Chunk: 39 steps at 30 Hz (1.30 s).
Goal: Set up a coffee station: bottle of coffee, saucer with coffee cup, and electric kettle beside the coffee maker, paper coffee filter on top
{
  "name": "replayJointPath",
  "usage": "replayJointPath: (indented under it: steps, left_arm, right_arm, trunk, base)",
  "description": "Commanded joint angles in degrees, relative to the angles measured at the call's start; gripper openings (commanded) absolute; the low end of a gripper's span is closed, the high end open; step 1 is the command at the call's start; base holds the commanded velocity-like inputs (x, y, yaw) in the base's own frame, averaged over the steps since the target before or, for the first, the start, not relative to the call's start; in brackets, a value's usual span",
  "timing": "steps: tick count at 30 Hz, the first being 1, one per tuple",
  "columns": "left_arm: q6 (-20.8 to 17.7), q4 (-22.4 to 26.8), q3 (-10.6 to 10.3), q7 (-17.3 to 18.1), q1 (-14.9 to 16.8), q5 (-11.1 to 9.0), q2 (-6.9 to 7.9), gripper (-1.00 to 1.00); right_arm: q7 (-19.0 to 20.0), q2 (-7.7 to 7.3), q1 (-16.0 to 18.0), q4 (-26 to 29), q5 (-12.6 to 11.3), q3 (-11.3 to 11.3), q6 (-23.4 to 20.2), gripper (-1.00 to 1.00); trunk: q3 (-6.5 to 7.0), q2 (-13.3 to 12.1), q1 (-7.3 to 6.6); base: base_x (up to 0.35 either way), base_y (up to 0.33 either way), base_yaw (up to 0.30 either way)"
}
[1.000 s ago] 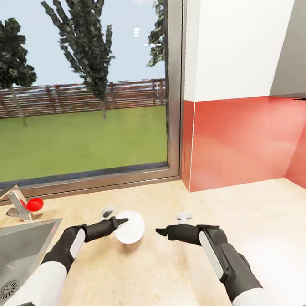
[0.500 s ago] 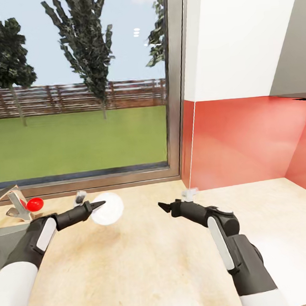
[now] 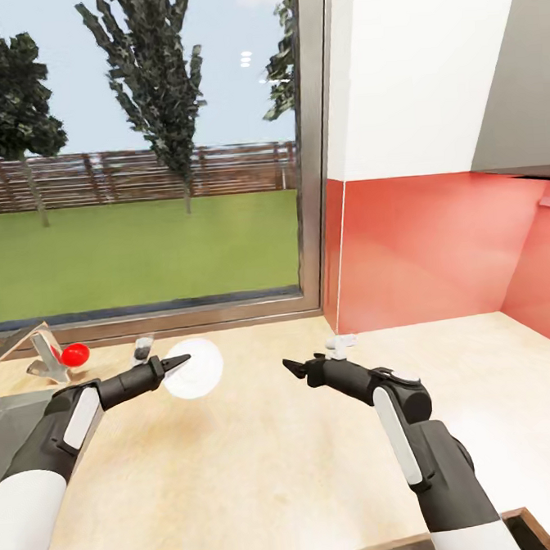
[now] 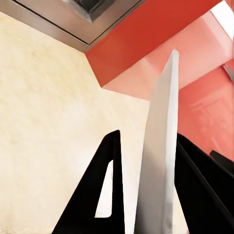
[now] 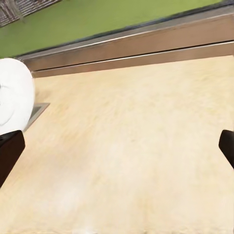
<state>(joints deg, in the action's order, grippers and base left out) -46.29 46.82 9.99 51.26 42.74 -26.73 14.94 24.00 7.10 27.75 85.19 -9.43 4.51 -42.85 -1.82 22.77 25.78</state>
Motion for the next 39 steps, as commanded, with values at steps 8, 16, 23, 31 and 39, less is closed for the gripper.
replayJointPath:
  steps: [8,16,23,31,39]
  left_arm:
    - [-0.19,-0.08,0.18,0.16,0.06,0.43,0.08,-1.0]
    - [-0.16,-0.15,0.2,0.16,0.06,0.35,0.09,-1.0]
    - [-0.2,-0.07,0.27,0.16,0.06,-0.07,0.09,-1.0]
    - [-0.2,-0.06,0.29,0.16,0.06,-0.15,0.09,-1.0]
    - [-0.2,-0.06,0.29,0.16,0.06,-0.16,0.09,-1.0]
  right_arm:
    - [-0.01,0.02,0.05,-0.02,-0.27,-0.1,-0.3,1.0]
    - [-0.01,0.02,0.06,-0.02,-0.24,-0.07,-0.27,1.0]
    - [-0.01,0.01,0.08,-0.02,-0.24,-0.11,-0.22,1.0]
    - [-0.01,-0.06,0.04,-0.02,-0.24,-0.12,-0.21,1.0]
    - [-0.01,-0.06,0.07,0.02,-0.24,-0.12,-0.21,1.0]
  trunk:
    - [-0.14,0.14,0.01]
    - [-0.14,0.14,0.01]
    - [-0.1,0.14,0.01]
    - [0.14,0.14,0.01]
    - [0.46,0.14,0.01]
  base:
    - [-0.335,0.03,0.001]
    - [-0.332,0.163,0.193]
    - [-0.326,0.183,0.271]
    - [-0.326,0.184,0.272]
    - [-0.324,0.185,0.263]
